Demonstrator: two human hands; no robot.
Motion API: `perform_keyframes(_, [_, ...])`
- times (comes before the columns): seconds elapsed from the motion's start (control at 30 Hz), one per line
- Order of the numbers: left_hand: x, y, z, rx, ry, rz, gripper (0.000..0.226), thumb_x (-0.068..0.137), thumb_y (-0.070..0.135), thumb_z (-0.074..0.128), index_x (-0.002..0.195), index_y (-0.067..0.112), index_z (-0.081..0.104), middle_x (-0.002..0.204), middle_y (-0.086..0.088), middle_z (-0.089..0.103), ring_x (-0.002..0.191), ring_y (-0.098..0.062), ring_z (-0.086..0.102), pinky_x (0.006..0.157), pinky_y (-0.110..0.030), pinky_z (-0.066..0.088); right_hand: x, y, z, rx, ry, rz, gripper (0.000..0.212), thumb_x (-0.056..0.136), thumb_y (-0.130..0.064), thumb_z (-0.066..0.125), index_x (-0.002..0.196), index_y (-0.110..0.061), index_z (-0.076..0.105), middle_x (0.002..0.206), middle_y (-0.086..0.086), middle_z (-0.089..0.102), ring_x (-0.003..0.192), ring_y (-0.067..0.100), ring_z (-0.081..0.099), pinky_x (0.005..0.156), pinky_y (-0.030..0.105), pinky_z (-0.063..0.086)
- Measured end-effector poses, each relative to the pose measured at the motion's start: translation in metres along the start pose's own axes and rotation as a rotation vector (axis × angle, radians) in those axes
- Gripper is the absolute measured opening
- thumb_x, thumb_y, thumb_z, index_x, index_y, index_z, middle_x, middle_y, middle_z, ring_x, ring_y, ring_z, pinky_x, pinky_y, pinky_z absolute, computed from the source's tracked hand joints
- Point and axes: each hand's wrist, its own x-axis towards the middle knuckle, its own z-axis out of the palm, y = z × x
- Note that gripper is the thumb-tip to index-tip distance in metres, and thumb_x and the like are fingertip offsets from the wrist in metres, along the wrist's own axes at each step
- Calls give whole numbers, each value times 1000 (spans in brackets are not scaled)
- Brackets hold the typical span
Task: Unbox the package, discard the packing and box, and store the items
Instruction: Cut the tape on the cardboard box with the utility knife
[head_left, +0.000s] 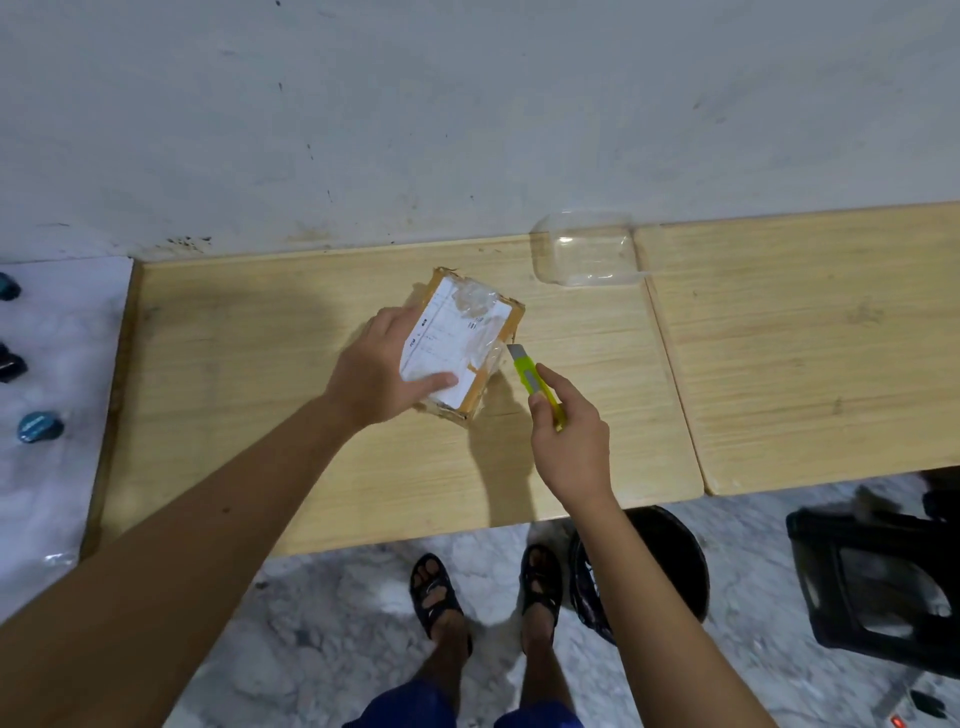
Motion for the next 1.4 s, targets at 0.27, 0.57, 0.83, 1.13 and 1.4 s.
perform_keyframes(0.27, [-8, 0, -12, -29, -81, 121, 128, 46, 78, 84, 152, 14, 47, 138, -6, 55, 124, -23, 59, 96, -38, 54, 2, -4, 9, -10, -17, -13, 37, 106, -27, 53, 141, -34, 61, 95, -19, 67, 89, 16, 69, 85, 33, 56])
perform_keyframes(0.57, [-12, 31, 7, -50, -50, -111, 135, 43, 76, 88, 154, 14, 45, 142, 3, 50, 131, -15, 53, 97, -37, 55, 3, -8, 7, -95, 17, -4, 37, 106, -24, 52, 141, -30, 61, 90, -5, 75, 67, 9, 62, 69, 27, 47])
perform_keyframes(0.83, [-3, 43, 9, -46, -62, -166, 133, 45, 76, 88, 155, 19, 41, 141, 3, 47, 132, -17, 50, 97, -42, 55, -36, 0, 1, -94, -16, 20, 38, 105, -26, 51, 141, -36, 60, 82, -6, 76, 68, 11, 67, 70, 34, 56])
perform_keyframes(1.13, [7, 63, 15, -2, -79, -245, 127, 49, 82, 82, 151, 19, 41, 146, -2, 43, 137, -23, 45, 98, -40, 51, -25, 1, -11, -42, 46, 69, 39, 106, -27, 51, 143, -35, 59, 83, -15, 69, 74, 7, 66, 68, 22, 51])
perform_keyframes(1.4, [6, 57, 10, -235, -130, -166, 97, 62, 56, 92, 144, 20, 55, 128, 5, 47, 111, -15, 63, 102, -37, 53, -45, 12, -21, 98, 172, 152, 38, 107, -22, 51, 142, -32, 59, 96, -32, 58, 81, -30, 54, 65, -4, 39])
